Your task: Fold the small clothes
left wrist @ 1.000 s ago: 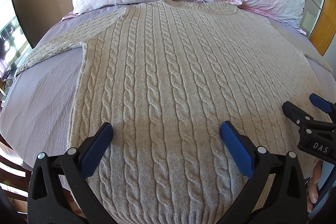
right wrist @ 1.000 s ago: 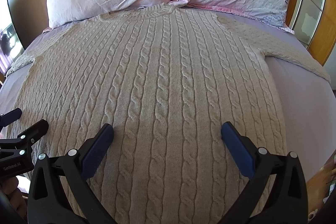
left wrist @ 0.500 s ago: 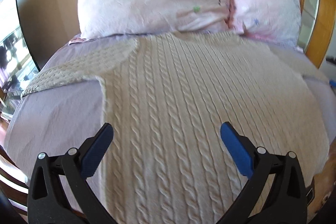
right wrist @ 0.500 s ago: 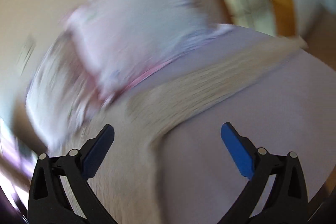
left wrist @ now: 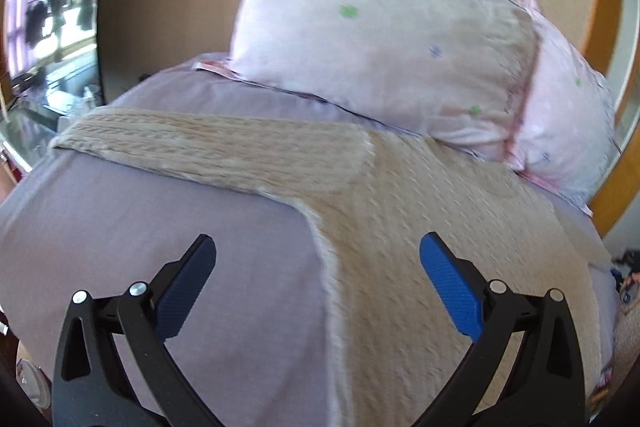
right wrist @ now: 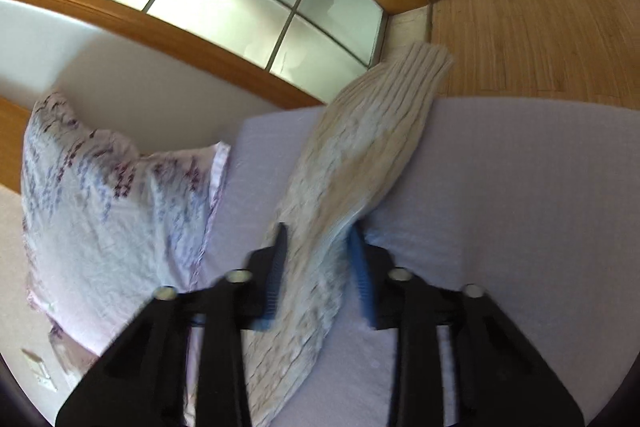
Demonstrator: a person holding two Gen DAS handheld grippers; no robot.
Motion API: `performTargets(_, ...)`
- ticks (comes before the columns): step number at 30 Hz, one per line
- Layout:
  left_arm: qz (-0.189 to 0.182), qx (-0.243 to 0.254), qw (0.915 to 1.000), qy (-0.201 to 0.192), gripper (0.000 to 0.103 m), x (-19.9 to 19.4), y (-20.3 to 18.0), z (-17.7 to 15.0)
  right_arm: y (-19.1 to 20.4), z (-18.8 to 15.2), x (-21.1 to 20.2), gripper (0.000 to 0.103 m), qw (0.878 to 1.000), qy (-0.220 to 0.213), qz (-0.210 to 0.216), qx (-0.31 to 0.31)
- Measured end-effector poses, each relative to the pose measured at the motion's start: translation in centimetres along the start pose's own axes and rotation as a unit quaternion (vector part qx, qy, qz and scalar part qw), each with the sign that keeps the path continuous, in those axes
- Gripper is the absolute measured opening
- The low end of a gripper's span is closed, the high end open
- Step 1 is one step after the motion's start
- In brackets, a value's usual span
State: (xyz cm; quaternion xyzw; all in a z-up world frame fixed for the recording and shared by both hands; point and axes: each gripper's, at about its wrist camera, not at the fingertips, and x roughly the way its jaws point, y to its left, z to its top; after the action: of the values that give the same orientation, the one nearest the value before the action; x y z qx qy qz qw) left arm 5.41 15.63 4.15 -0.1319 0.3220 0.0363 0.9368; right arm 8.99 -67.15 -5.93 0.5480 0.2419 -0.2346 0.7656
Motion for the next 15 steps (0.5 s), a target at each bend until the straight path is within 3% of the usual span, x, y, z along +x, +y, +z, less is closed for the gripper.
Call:
performTargets(2, 0.019, -0.018, 0.9995, -0.016, 0.101, -0.3, 2.0, 0.8, 1.8, -0.7, -0.4, 0.011, 0.999, -0.012, -0.009, -0.036)
performTargets(3, 0.027, -0.024, 0.9991, -0.022, 0.101, -0.4, 2.8, 1.1, 3.6, -1.6, -1.6, 0.01, 0.997, -0.026, 0.01, -0.078)
performTargets(5, 0.041, -0.05, 0.9974, -0.032, 0.101, -0.4, 4.9, 2.0, 7.5, -4.0, -4.0, 0.01, 0.987, -0.035, 0.061, -0.148)
performTargets(8, 0.019, -0.123, 0.9912, -0.046, 0.101, -0.1, 8.5, 3.2, 14.7, -10.4, -7.8, 0.01, 0.954, -0.011, 0.173, -0.246)
performTargets(11, -0.022, -0.209, 0.9759, -0.06, 0.101, 0.0, 11.3, 3.3, 20.6, -19.6, -10.3, 0.01, 0.895, 0.073, 0.278, -0.342)
performTargets(14, -0.006, -0.246, 0.9684, -0.039, 0.101, 0.8, 13.3, 3.6, 23.9, -31.1, -10.6, 0.015, 0.803, 0.209, 0.317, -0.459)
performTargets(15, 0.003, -0.249, 0.9679, -0.035, 0.101, 0.9, 13.8, 3.6, 24.1, -34.4, -10.5, 0.026, 0.776, 0.252, 0.321, -0.481)
